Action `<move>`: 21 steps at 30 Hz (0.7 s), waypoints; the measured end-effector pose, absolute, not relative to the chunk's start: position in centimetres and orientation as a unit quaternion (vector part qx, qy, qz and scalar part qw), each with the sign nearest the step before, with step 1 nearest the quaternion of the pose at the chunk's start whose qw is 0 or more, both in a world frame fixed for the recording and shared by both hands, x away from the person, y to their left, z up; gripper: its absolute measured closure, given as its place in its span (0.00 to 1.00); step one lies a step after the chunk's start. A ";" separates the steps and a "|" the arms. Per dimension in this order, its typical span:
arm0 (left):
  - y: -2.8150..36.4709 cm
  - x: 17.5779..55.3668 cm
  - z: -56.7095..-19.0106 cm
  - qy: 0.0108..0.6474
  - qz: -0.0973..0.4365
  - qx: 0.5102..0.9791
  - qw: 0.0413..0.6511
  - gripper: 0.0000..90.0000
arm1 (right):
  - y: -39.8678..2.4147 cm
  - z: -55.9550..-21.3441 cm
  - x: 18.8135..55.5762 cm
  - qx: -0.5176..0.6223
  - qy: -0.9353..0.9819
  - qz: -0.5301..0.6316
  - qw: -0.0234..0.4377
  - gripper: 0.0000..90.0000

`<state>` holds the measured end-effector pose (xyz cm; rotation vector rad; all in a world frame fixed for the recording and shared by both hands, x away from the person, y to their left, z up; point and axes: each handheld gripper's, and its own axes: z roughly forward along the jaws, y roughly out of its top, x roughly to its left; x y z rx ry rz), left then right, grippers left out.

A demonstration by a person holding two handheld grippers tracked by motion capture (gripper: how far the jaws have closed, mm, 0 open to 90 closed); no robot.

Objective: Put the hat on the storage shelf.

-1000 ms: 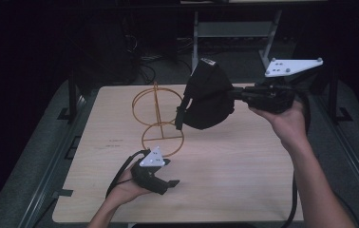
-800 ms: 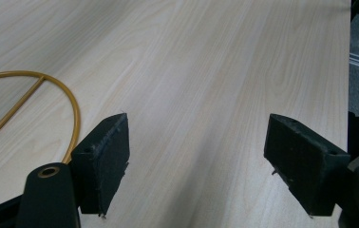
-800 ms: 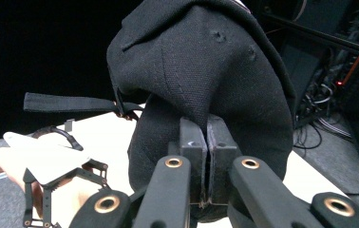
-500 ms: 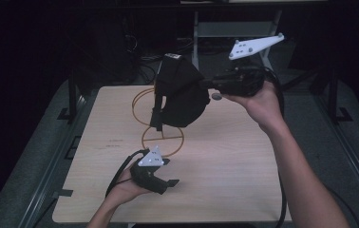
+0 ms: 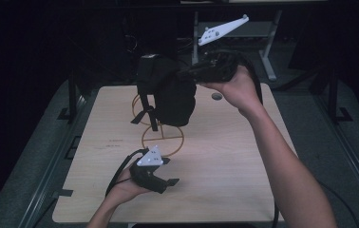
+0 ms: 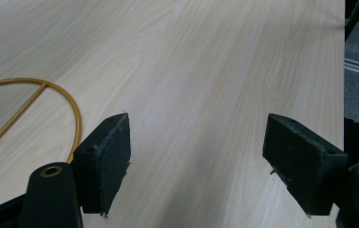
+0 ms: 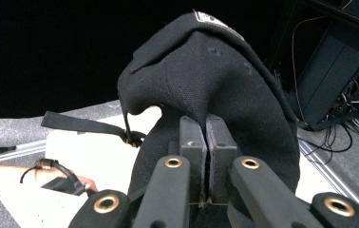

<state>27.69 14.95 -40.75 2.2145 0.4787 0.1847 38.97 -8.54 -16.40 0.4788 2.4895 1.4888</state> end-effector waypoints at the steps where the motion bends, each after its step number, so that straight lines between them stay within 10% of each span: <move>1: 15.0 27.7 -40.7 0.188 0.074 0.885 0.420 0.27 | -8.2 -16.3 39.1 0.161 0.844 0.503 0.099 0.98; 21: 14.8 27.6 -40.8 0.174 0.076 0.889 0.416 0.27 | -2.9 -17.3 42.7 0.187 0.841 0.501 0.086 0.97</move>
